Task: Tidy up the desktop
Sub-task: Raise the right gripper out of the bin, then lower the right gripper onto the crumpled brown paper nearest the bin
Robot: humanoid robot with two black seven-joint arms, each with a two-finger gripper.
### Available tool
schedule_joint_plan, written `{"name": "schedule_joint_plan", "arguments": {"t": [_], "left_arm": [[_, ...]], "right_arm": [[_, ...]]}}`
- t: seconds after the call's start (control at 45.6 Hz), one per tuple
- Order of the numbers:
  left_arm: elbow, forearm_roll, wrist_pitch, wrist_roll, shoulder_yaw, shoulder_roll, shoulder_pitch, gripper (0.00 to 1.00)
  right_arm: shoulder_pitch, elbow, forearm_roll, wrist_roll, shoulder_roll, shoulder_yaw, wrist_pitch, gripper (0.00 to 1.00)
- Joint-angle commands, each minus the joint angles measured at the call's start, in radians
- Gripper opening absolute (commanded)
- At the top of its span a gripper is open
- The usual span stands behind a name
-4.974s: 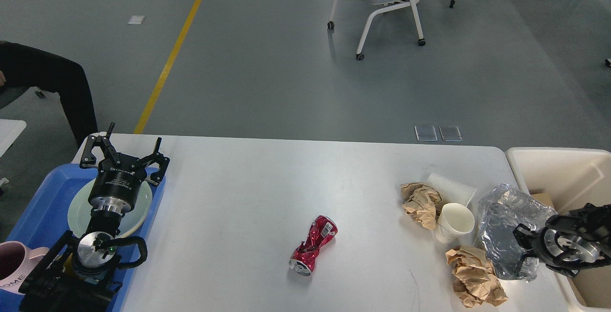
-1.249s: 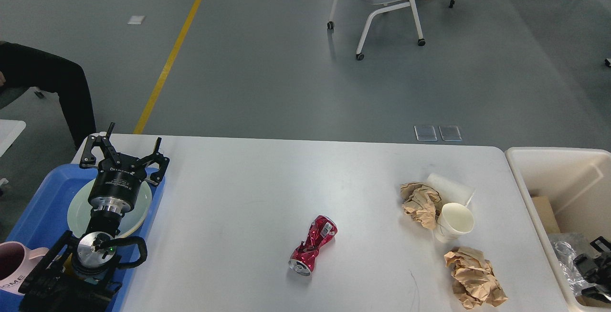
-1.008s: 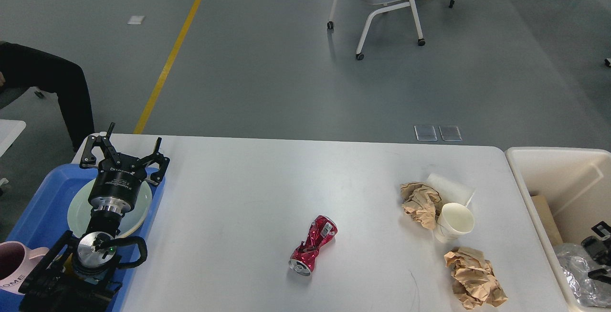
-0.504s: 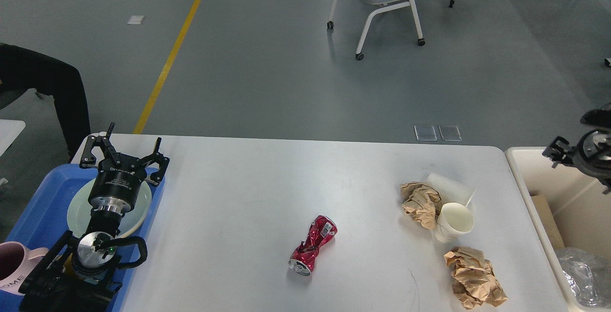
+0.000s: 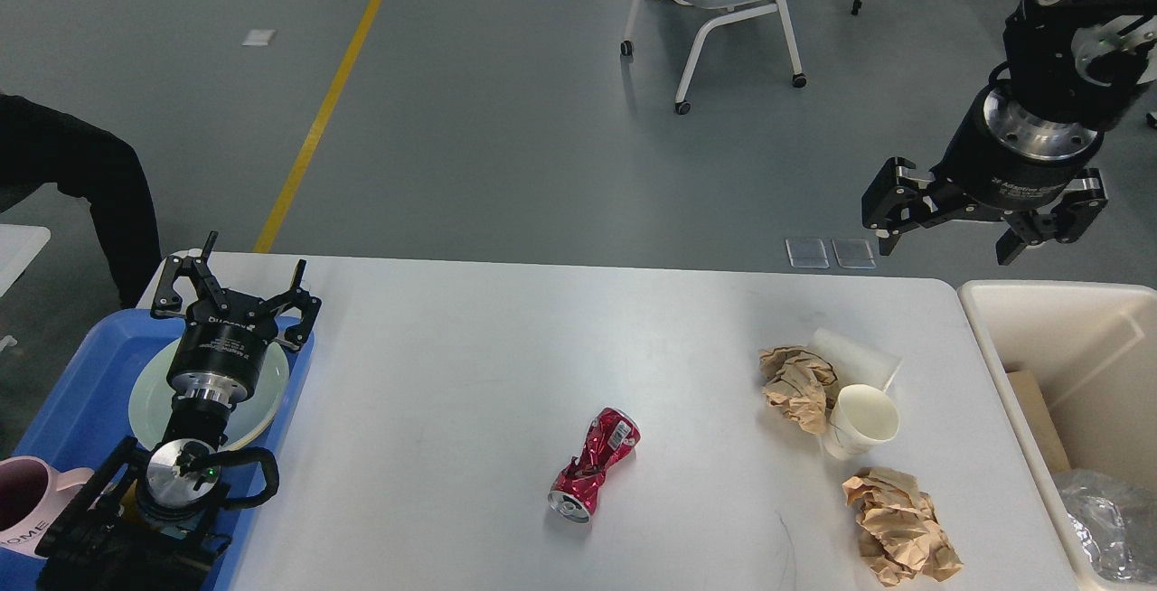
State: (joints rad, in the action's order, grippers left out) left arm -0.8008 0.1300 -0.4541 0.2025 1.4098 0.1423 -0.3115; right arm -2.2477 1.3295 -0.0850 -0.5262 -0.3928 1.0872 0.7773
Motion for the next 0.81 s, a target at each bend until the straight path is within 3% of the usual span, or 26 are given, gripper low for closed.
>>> {"name": "schedule_joint_plan", "arguments": {"t": [0.0,0.066,0.153,0.219,0.482,0.526,0.635,0.789], "left_arm": [[0.0,0.0,0.0,0.0,0.001,-0.001,0.0,0.96],[0.0,0.0,0.0,0.0,0.001,-0.001,0.0,0.96],[0.0,0.0,0.0,0.0,0.001,0.0,0.002,0.96],[0.0,0.0,0.0,0.0,0.001,0.0,0.002,0.96],[0.0,0.0,0.0,0.0,0.001,-0.001,0.002,0.96],[0.0,0.0,0.0,0.0,0.001,0.0,0.002,0.96],[0.0,0.0,0.0,0.0,0.001,-0.001,0.002,0.96],[0.0,0.0,0.0,0.0,0.001,-0.001,0.002,0.96]], "right_arm": [[-0.098,0.112,-0.006,0.012,-0.001,0.01,0.082,1.0],[-0.118,0.148,-0.053,0.063,0.002,0.039,0.128,0.95],[-0.161,0.157,-0.059,0.227,0.011,0.129,0.135,0.94],[-0.176,0.158,-0.047,0.308,0.031,0.19,0.137,0.94],[-0.2,0.162,-0.042,0.334,0.034,0.27,0.137,0.96],[-0.208,0.16,-0.042,0.353,0.029,0.292,0.137,0.96],[-0.216,0.16,-0.041,0.449,0.032,0.353,0.134,0.96],[-0.182,0.158,-0.042,0.456,0.02,0.344,0.112,0.96]]}}
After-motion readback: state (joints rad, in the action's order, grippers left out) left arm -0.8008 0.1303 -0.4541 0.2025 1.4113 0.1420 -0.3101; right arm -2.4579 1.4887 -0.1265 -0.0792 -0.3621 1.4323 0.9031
